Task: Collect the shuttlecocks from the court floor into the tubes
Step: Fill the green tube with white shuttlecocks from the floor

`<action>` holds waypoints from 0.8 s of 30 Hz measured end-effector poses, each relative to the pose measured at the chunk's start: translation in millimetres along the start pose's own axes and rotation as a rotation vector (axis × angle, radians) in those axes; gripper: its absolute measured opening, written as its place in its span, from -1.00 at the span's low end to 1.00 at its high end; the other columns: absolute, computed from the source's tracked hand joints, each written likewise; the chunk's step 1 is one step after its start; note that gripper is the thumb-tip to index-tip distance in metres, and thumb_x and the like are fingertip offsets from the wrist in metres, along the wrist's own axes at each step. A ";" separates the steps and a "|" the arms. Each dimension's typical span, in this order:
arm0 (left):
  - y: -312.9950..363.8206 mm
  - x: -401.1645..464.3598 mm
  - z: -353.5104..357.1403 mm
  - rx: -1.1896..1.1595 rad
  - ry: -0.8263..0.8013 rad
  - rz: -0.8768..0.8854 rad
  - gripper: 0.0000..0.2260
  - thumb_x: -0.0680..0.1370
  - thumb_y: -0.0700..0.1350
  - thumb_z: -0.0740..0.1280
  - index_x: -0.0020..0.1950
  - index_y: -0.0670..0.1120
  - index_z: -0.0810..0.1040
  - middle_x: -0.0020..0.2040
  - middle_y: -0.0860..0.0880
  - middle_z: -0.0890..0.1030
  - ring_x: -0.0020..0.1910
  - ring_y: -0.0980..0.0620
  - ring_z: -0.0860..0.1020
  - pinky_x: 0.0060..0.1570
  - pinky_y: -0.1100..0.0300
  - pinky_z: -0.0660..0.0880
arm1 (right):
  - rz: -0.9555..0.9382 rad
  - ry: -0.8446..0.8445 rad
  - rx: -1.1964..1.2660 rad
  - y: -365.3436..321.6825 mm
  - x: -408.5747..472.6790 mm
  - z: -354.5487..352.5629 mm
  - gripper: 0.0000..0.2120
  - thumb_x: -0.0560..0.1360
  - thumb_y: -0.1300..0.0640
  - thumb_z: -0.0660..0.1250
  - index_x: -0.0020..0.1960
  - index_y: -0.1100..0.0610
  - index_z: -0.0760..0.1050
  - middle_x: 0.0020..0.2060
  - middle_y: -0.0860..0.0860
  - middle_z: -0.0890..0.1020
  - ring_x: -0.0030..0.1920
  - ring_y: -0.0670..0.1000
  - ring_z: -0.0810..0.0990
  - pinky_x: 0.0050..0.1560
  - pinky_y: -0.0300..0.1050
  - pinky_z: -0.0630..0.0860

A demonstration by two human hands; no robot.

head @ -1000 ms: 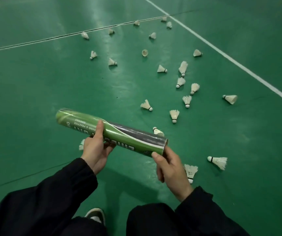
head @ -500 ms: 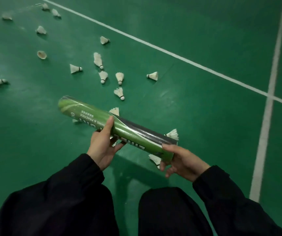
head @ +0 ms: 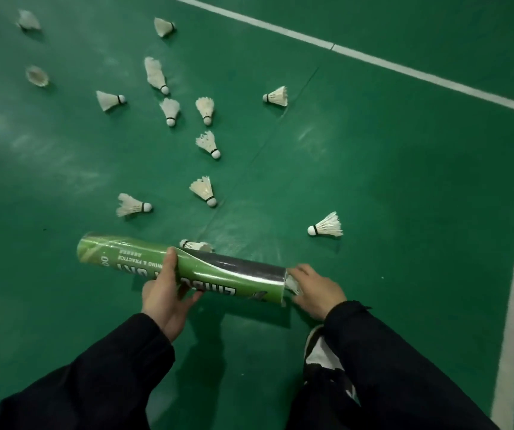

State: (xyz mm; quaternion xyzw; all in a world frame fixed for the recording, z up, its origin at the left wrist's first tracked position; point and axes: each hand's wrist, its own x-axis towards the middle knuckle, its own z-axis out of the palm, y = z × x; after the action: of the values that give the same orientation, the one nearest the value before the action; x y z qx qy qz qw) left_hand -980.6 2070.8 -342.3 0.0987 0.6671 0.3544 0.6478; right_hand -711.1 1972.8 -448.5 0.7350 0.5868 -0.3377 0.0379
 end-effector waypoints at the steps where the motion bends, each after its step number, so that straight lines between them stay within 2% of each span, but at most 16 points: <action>1: 3.5 2.6 -2.7 0.005 0.020 0.025 -0.52 0.57 0.11 0.43 0.34 -0.17 0.48 0.21 -0.17 0.65 0.17 -0.13 0.64 0.04 -0.14 0.62 | 0.033 0.011 -0.008 -0.2 4.0 2.5 -0.60 0.60 0.08 0.32 0.42 0.02 0.40 0.35 0.04 0.48 0.12 0.15 0.61 0.08 0.02 0.55; 2: 7.0 4.9 -3.7 -0.006 0.034 0.042 -0.49 0.56 0.12 0.45 0.35 -0.17 0.46 0.23 -0.17 0.63 0.18 -0.14 0.63 0.04 -0.14 0.62 | 0.083 0.084 0.075 -0.5 5.2 2.7 -0.75 0.59 0.11 0.32 0.26 0.09 0.52 0.16 0.06 0.56 0.04 0.16 0.61 0.00 0.00 0.51; 4: 11.2 9.4 -4.7 -0.048 0.048 0.055 -0.37 0.51 0.14 0.50 0.42 -0.16 0.39 0.30 -0.18 0.58 0.23 -0.15 0.60 0.08 -0.18 0.64 | 0.211 0.307 0.518 -3.0 -2.9 -5.8 -0.91 0.58 0.14 0.38 0.00 0.15 0.61 -0.08 0.00 0.63 -0.05 0.13 0.62 -0.06 -0.04 0.50; 6: 12.2 13.9 -2.9 -0.098 0.038 0.049 -0.31 0.49 0.16 0.51 0.46 -0.14 0.34 0.33 -0.18 0.55 0.26 -0.15 0.59 0.14 -0.25 0.61 | 0.273 0.512 1.032 -15.4 -26.3 -26.9 -0.87 0.54 0.14 0.45 0.07 0.14 0.65 -0.07 -0.01 0.71 -0.04 0.04 0.68 0.03 -0.07 0.59; 8: 11.4 14.5 1.8 -0.125 0.012 0.031 -0.38 0.53 0.14 0.47 0.43 -0.16 0.37 0.30 -0.18 0.58 0.24 -0.15 0.60 0.20 -0.28 0.57 | 0.177 0.585 1.275 -38.4 -52.5 -46.2 -0.87 0.52 0.20 0.46 0.07 0.14 0.65 -0.09 0.02 0.73 -0.07 -0.01 0.69 0.03 -0.10 0.63; 11: 5.9 15.7 11.0 -0.142 -0.048 0.006 -0.60 0.59 0.10 0.40 0.26 -0.15 0.46 0.22 -0.17 0.62 0.20 -0.12 0.62 0.27 -0.26 0.54 | 0.045 0.458 1.202 -70.6 -73.4 -53.8 -0.89 0.55 0.27 0.43 0.04 0.16 0.67 -0.16 0.06 0.73 -0.14 0.01 0.69 -0.04 -0.15 0.65; 13: 1.9 16.8 14.1 -0.122 -0.087 -0.003 -0.58 0.59 0.11 0.40 0.28 -0.16 0.47 0.23 -0.17 0.63 0.20 -0.12 0.62 0.28 -0.25 0.53 | 0.034 0.280 1.173 -82.0 -76.0 -53.4 -0.84 0.59 0.22 0.34 0.13 0.26 0.60 -0.34 0.07 0.64 -0.27 0.06 0.65 -0.14 -0.14 0.65; 14: 0.3 16.5 15.5 -0.106 -0.109 -0.002 -0.52 0.58 0.12 0.40 0.34 -0.17 0.45 0.26 -0.17 0.62 0.22 -0.11 0.62 0.28 -0.25 0.53 | 0.035 0.175 1.160 -85.0 -76.4 -53.1 -0.75 0.55 0.16 0.30 0.13 0.29 0.57 -0.42 0.08 0.55 -0.36 0.07 0.59 -0.22 -0.10 0.62; 15: -1.7 16.1 16.8 -0.090 -0.132 0.003 -0.46 0.57 0.14 0.41 0.40 -0.17 0.42 0.29 -0.15 0.60 0.25 -0.11 0.60 0.29 -0.25 0.53 | 0.040 0.069 1.141 -86.0 -78.2 -54.5 -0.74 0.48 0.12 0.27 0.08 0.22 0.58 -0.47 0.07 0.49 -0.43 0.07 0.53 -0.27 -0.07 0.58; 17: -4.9 14.4 18.8 -0.052 -0.175 0.023 -0.36 0.53 0.19 0.44 0.46 -0.14 0.37 0.34 -0.12 0.58 0.31 -0.10 0.57 0.29 -0.25 0.52 | 0.030 -0.123 1.119 -86.9 -82.5 -60.2 -0.86 0.41 0.09 0.29 -0.23 0.02 0.63 -0.54 0.05 0.47 -0.52 0.04 0.50 -0.28 -0.02 0.49; 18: -4.8 14.7 19.5 -0.037 -0.186 0.037 -0.36 0.53 0.19 0.44 0.47 -0.13 0.37 0.34 -0.11 0.58 0.30 -0.10 0.57 0.29 -0.25 0.53 | 0.020 -0.207 1.118 -85.6 -84.0 -62.2 -0.82 0.41 0.05 0.33 -0.35 0.02 0.60 -0.54 0.06 0.49 -0.54 0.03 0.50 -0.30 -0.03 0.46; 19: -3.6 15.3 19.9 -0.033 -0.191 0.047 -0.38 0.53 0.18 0.44 0.46 -0.12 0.37 0.33 -0.10 0.58 0.29 -0.10 0.58 0.28 -0.25 0.53 | 0.022 -0.255 1.143 -83.7 -84.4 -63.6 -0.80 0.42 0.00 0.38 -0.32 0.07 0.62 -0.52 0.08 0.51 -0.55 0.02 0.50 -0.35 -0.06 0.44; 20: -2.5 16.8 20.3 -0.044 -0.183 0.054 -0.39 0.54 0.16 0.43 0.45 -0.13 0.37 0.33 -0.11 0.58 0.29 -0.10 0.58 0.27 -0.25 0.54 | 0.028 -0.228 1.207 -78.7 -81.7 -64.5 -0.70 0.42 -0.07 0.42 -0.18 0.19 0.63 -0.47 0.14 0.53 -0.54 0.01 0.49 -0.40 -0.09 0.42; 21: -0.8 19.0 20.0 -0.066 -0.159 0.055 -0.39 0.54 0.16 0.44 0.46 -0.13 0.37 0.35 -0.12 0.56 0.29 -0.11 0.57 0.27 -0.25 0.54 | 0.051 -0.124 1.304 -71.6 -75.7 -66.2 -0.55 0.44 -0.12 0.42 0.02 0.29 0.60 -0.36 0.21 0.57 -0.52 0.01 0.48 -0.43 -0.11 0.44; 22: 2.2 22.0 18.4 -0.093 -0.122 0.052 -0.38 0.54 0.15 0.44 0.47 -0.14 0.35 0.37 -0.13 0.53 0.30 -0.12 0.55 0.26 -0.23 0.55 | 0.095 0.028 1.401 -63.7 -66.6 -70.0 -0.49 0.49 -0.12 0.39 0.15 0.33 0.55 -0.20 0.25 0.63 -0.48 -0.01 0.47 -0.43 -0.12 0.49; 24: 8.9 27.6 12.4 -0.135 -0.057 0.054 -0.40 0.55 0.13 0.43 0.45 -0.18 0.37 0.37 -0.15 0.52 0.29 -0.11 0.54 0.22 -0.19 0.57 | 0.262 0.412 1.424 -47.6 -39.9 -81.8 -0.68 0.62 0.02 0.32 0.24 0.23 0.57 0.12 0.18 0.67 -0.38 -0.06 0.47 -0.34 -0.13 0.55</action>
State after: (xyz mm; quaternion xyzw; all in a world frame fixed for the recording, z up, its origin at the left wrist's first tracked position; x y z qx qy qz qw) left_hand -975.8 2097.9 -357.8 0.0830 0.6201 0.4130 0.6618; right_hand -719.6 1991.1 -347.8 0.6941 0.1295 -0.4838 -0.5171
